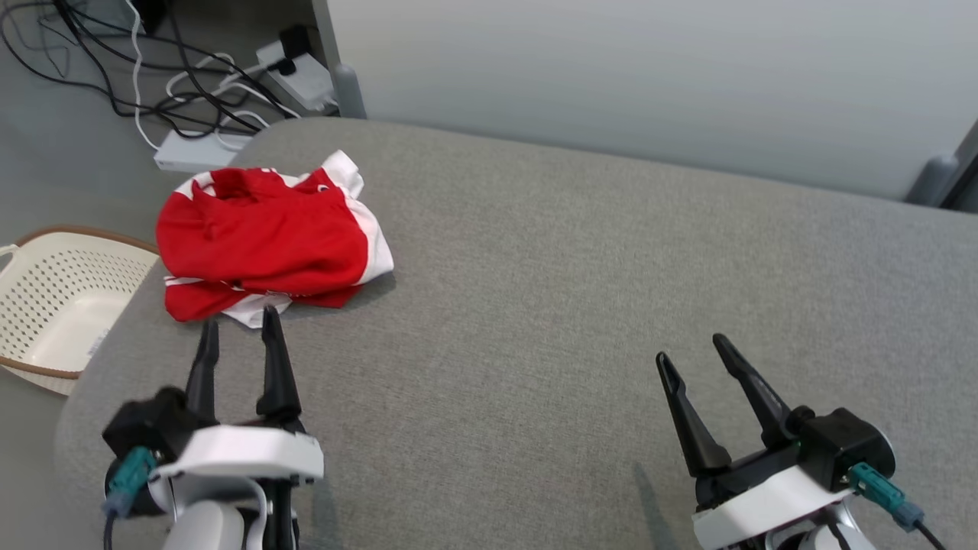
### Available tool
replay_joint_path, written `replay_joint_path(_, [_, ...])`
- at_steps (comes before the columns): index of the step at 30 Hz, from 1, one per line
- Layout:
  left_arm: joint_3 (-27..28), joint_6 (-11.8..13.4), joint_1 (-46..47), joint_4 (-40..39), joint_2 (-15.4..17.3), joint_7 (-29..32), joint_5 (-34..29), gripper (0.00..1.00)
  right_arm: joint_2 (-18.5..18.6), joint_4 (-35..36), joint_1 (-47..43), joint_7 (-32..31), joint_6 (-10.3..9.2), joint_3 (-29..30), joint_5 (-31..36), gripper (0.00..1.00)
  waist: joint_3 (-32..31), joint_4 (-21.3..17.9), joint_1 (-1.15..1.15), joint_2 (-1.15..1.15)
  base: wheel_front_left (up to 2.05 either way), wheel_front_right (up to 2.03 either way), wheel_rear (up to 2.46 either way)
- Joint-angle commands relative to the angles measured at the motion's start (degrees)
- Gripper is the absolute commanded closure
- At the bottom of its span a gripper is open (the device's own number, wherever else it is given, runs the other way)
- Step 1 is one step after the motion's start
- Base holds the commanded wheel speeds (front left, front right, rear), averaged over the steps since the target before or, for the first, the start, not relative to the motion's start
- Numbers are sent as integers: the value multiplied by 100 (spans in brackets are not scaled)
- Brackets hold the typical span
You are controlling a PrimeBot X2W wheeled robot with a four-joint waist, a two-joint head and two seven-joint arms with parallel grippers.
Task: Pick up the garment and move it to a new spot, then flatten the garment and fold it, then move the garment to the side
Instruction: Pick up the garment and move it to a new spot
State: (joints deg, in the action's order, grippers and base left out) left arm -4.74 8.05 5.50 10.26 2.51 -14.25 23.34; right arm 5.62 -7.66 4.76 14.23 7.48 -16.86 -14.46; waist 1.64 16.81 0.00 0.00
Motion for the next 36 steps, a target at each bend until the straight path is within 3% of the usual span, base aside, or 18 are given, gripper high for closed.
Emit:
replay_joint_path(1, [225, -37, 454, -63, 37, -74, 77, 0, 69, 195, 274, 77, 1, -86, -49, 0, 244, -150, 0, 0, 0, 0, 0])
replay_joint_path(9, [591, -110, 1554, 944, 37, -74, 86, 0, 244, 243, 646, 77, 1, -128, -57, 0, 944, -482, 0, 0, 0, 0, 0])
replay_joint_path(19, [1163, -389, 2899, 2507, 169, -74, -4, 0, 331, 278, 1169, 77, 1, -157, -56, 0, 1735, -961, 0, 0, 0, 0, 0])
replay_joint_path(24, [1282, -340, 3538, 3558, 390, -73, 33, 0, 329, 288, 1329, 77, 1, -153, -75, 0, 2004, -1167, 0, 0, 0, 0, 0])
replay_joint_path(28, [1229, -148, 4030, 4480, 668, 104, -77, 0, 307, 313, 1440, 77, 1, -161, -94, 0, 2174, -1329, 0, 0, 0, 0, 0])
replay_joint_path(36, [1104, 69, 4376, 5422, 919, 126, -225, 0, 253, 286, 1528, 77, 1, -168, -115, 0, 2219, -1457, 0, 0, 0, 0, 0])
